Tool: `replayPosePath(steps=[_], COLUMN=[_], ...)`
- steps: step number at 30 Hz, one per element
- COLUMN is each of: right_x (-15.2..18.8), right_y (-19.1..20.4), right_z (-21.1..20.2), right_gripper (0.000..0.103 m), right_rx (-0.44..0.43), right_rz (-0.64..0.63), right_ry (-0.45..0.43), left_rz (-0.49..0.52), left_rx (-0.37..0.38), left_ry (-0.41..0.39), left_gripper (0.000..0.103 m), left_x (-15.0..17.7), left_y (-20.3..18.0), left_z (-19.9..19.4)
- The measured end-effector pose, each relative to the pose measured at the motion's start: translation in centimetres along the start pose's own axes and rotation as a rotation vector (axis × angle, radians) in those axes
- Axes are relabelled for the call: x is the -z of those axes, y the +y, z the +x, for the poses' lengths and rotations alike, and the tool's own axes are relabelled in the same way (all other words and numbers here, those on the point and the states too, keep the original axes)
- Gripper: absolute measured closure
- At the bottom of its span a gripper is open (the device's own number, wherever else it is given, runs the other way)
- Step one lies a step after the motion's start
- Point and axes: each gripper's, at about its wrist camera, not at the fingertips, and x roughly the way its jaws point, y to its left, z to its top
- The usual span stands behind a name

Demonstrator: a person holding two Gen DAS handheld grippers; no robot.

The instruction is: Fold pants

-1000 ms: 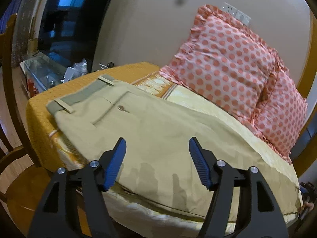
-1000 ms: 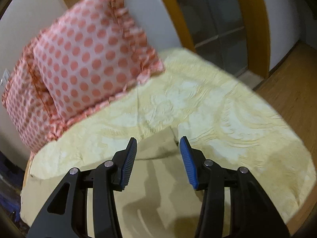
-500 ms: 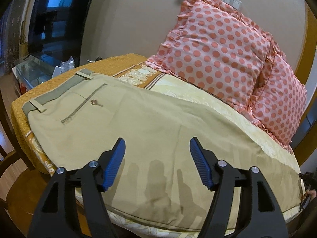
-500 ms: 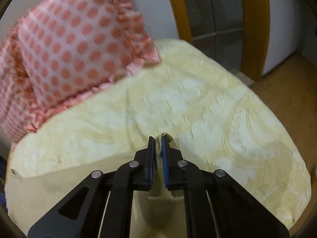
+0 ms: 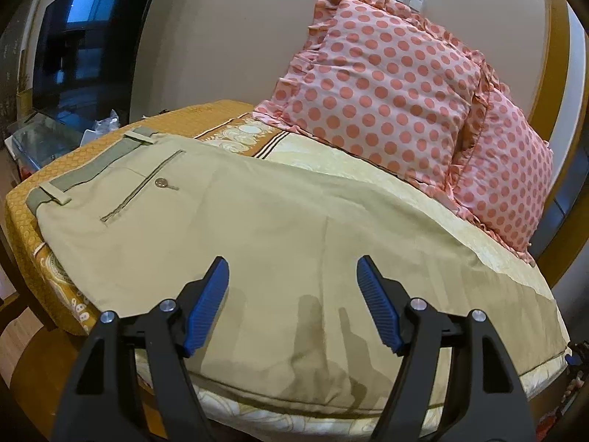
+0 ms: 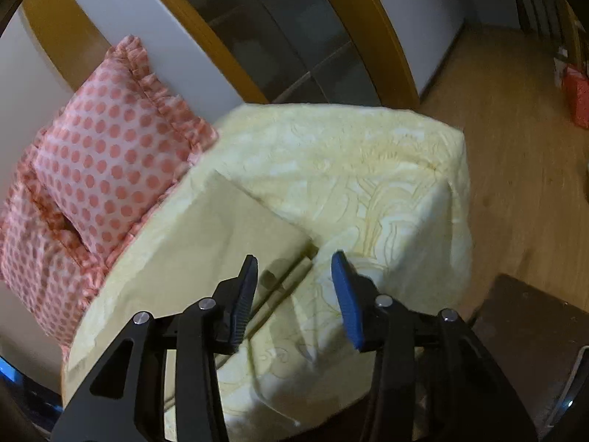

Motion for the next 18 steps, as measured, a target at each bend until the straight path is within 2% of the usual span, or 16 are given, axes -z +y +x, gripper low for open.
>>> replayPosePath(steps=[4, 7, 8, 10, 11, 12, 14, 15, 18], right_x=[1.9, 2.8, 3.1, 3.4, 3.4, 3.4, 3.4, 3.3, 2.2], right_y=[1.8, 1.5, 1.4, 0.9, 0.7, 0.4, 0.3, 0.5, 3.6], right_z=[0.7, 1.0, 1.2, 1.1, 1.2, 1.2, 1.2, 1.2, 0.6], right_gripper=[0.062, 0.066, 0.066, 0.076, 0.085, 0.092, 0.098, 0.098, 0.099], right_rx=[-0.091, -0.208, -0.211, -0.185, -0.163, -0.151, -0.153, -0.154, -0.249], right_rz=[-0.035, 0.036, 0.046, 0.064, 0.081, 0.112, 0.133, 0.128, 0.039], right_ry=[0.026, 0.032, 0.021, -0.052, -0.075, -0.091, -0.093, -0.096, -0.120], left_rz=[-0.022, -0.044, -0.050, -0.060, -0.065, -0.070, -0.077, -0.078, -0.066], left_rx=[-0.007, -0.018, -0.021, -0.028, -0.034, -0.039, -0.048, -0.051, -0.060], left_ry=[-0.008, -0.016, -0.020, -0.023, -0.022, -0.020, -0.019, -0.017, -0.015], left_gripper=[0.028, 0.028, 0.027, 0.027, 0.026, 0.026, 0.026, 0.026, 0.024], left_x=[0.3, 0.4, 0.4, 0.3, 0.3, 0.3, 0.4, 0.4, 0.7], left_y=[0.9, 1.7, 1.8, 2.1, 2.4, 2.5, 2.8, 2.9, 2.9], left_z=[-0.5, -1.0, -1.0, -1.1, -1.1, -1.0, -1.0, -0.9, -0.6])
